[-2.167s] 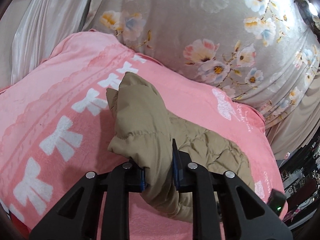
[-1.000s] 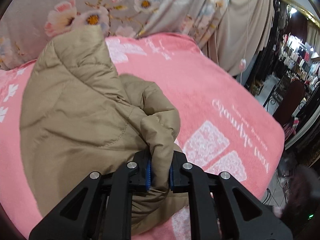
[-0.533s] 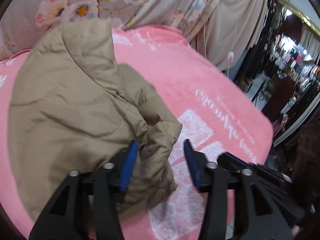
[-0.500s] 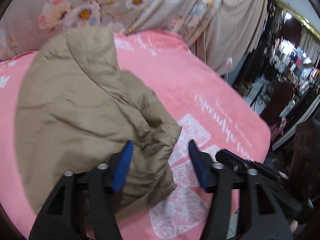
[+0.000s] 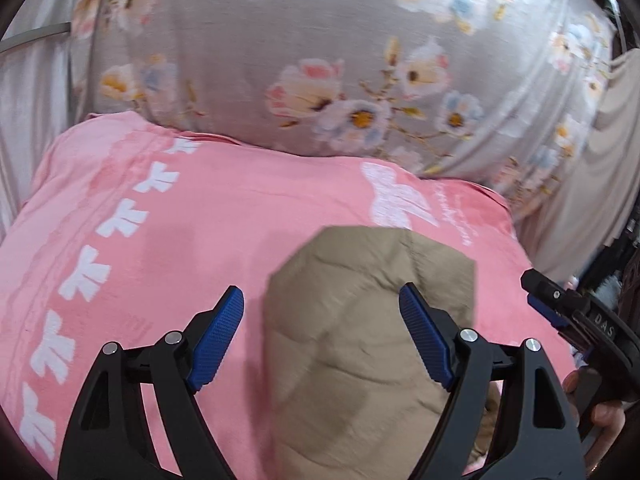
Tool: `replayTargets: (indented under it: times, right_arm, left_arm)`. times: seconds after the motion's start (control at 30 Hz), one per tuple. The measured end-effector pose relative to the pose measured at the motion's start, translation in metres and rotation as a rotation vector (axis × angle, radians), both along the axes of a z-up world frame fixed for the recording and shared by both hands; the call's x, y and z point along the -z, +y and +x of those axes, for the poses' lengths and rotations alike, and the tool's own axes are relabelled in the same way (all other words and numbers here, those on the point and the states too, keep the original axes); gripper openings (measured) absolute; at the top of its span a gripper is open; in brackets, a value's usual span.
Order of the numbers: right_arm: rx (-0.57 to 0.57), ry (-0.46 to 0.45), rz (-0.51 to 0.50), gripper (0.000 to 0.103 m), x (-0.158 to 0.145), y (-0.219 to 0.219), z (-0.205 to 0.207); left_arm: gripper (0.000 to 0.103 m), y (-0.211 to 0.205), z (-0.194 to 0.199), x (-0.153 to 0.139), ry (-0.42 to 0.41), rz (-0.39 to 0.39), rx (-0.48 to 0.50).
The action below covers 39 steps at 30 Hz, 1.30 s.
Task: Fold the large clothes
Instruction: 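Lay the folded bundle down and grasp its fold with the right tool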
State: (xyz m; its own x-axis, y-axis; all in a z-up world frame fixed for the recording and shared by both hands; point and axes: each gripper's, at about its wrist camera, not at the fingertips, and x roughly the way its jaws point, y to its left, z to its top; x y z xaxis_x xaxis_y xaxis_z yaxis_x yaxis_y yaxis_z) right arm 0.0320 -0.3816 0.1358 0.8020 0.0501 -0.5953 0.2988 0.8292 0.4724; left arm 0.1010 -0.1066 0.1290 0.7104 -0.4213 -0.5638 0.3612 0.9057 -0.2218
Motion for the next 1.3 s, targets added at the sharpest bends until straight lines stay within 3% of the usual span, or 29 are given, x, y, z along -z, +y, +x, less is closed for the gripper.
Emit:
replayTargets:
  times: [0.17, 0.2, 0.23, 0.3, 0.4, 0.53, 0.8, 0.97, 1.3]
  right_arm:
    - [-0.025, 0.121, 0.048, 0.067, 0.032, -0.003, 0.052]
    - [-0.028, 0.157, 0.038, 0.060, 0.042, -0.003, 0.059]
    - [-0.039, 0.177, 0.038, 0.042, 0.051, -0.003, 0.061]
    - [-0.051, 0.176, 0.073, 0.021, 0.064, -0.010, 0.057]
    - [-0.030, 0.097, 0.107, 0.011, 0.069, -0.025, 0.030]
    - [0.060, 0.064, 0.057, 0.009, 0.079, -0.038, -0.002]
    - [0.104, 0.130, 0.001, 0.009, 0.123, -0.045, -0.013]
    - [0.101, 0.152, -0.034, 0.010, 0.139, -0.045, -0.008]
    - [0.101, 0.154, 0.029, 0.012, 0.168, -0.053, -0.005]
  left_arm:
    - [0.078, 0.001, 0.025, -0.002, -0.003, 0.024, -0.062]
    - [0.078, 0.001, 0.029, -0.002, -0.005, 0.028, -0.070]
    - [0.078, -0.001, 0.031, -0.002, -0.006, 0.033, -0.075]
    - [0.078, -0.005, 0.036, -0.002, 0.000, 0.040, -0.072]
    - [0.078, -0.019, 0.041, 0.004, 0.016, 0.055, -0.048]
    - [0.077, -0.052, 0.038, 0.014, 0.028, 0.097, -0.001]
    - [0.077, -0.129, 0.046, 0.064, 0.124, 0.203, 0.035]
    - [0.079, -0.137, 0.053, 0.091, 0.148, 0.204, -0.002]
    - [0.088, -0.150, 0.059, 0.119, 0.133, 0.256, -0.020]
